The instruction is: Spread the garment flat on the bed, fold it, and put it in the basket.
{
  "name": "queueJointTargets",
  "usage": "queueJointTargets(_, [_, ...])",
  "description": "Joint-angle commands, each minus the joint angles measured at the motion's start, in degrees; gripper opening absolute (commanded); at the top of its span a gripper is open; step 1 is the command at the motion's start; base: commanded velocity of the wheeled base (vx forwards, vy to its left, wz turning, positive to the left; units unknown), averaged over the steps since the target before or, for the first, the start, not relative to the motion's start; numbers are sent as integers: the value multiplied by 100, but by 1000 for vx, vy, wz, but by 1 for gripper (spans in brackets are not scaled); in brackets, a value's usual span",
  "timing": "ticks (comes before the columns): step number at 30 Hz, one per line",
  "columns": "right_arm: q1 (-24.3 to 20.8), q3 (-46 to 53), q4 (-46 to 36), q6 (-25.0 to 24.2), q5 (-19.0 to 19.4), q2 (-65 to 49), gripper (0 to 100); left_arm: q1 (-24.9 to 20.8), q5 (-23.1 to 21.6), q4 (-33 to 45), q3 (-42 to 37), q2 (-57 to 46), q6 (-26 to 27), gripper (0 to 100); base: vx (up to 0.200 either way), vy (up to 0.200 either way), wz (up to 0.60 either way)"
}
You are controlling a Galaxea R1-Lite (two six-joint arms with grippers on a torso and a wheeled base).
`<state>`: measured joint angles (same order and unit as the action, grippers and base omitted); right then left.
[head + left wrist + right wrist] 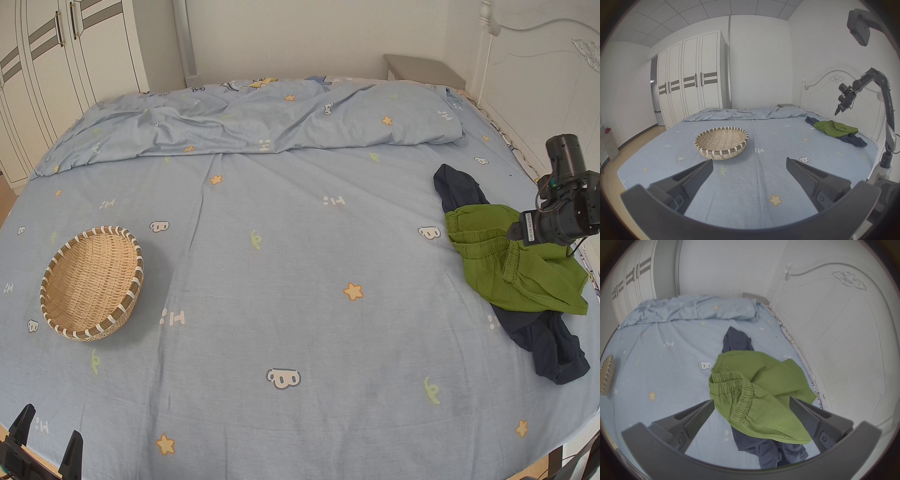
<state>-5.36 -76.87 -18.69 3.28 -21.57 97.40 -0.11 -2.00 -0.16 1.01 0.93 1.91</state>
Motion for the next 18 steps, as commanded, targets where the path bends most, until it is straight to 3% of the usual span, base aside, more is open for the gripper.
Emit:
queueJointTargets(1, [-52, 392, 6, -38, -217, 525, 100, 2, -2, -2, -101, -5, 2, 100, 0, 0, 0])
queueJointTargets(18, [-132, 1043, 761, -126, -463, 543, 100, 2, -2, -2, -101, -5, 2, 100, 0, 0, 0])
